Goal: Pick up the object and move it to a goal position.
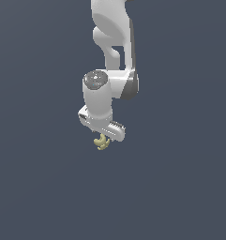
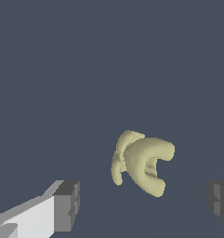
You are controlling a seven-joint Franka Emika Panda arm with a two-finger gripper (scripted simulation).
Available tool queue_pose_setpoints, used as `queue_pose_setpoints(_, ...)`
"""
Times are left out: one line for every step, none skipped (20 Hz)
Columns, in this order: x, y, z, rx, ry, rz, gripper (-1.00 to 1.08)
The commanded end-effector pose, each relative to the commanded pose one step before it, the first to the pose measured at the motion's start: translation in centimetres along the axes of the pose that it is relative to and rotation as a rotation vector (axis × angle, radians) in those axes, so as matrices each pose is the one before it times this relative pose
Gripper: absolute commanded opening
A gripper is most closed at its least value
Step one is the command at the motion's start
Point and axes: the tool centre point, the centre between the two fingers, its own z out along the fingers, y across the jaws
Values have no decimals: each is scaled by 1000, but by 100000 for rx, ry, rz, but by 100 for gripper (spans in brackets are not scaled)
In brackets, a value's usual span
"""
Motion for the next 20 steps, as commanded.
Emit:
queue_pose_setpoints(-99, 347, 1014, -443, -400, 6975, 100)
queue_pose_setpoints(-28, 128, 353, -176, -132, 2392, 100)
queue_pose_setpoints(-24, 121, 329, -171, -115, 2237, 100)
queue_pose_setpoints(-20, 115, 305, -166, -100, 2083, 100)
queue_pose_setpoints(-16, 109, 282, -158, -86, 1930, 100)
queue_pose_setpoints(-14, 101, 258, -150, -74, 1774, 100)
queue_pose_setpoints(-11, 93, 235, -140, -63, 1621, 100)
queue_pose_setpoints(-9, 85, 212, -129, -53, 1465, 100)
queue_pose_setpoints(-7, 77, 190, -118, -44, 1311, 100)
queue_pose_setpoints(-4, 69, 167, -105, -36, 1158, 100)
queue_pose_setpoints(-4, 60, 144, -92, -29, 1003, 100)
queue_pose_setpoints(-3, 50, 122, -79, -23, 847, 100)
queue_pose_setpoints(-2, 42, 100, -65, -18, 694, 100)
queue_pose_setpoints(-1, 33, 78, -51, -13, 541, 100)
queue_pose_setpoints(-2, 22, 55, -36, -9, 383, 100)
queue_pose_setpoints(2, 17, 33, -23, -6, 238, 100)
queue_pose_setpoints(-3, 1, 11, -7, -2, 69, 100)
queue_pose_setpoints(-9, -15, -43, 8, -26, -488, 100)
queue_pose_setpoints(-2, -1, 38, 0, 0, 0, 100)
queue_pose_setpoints(-7, -3, 114, 0, 0, 0, 100)
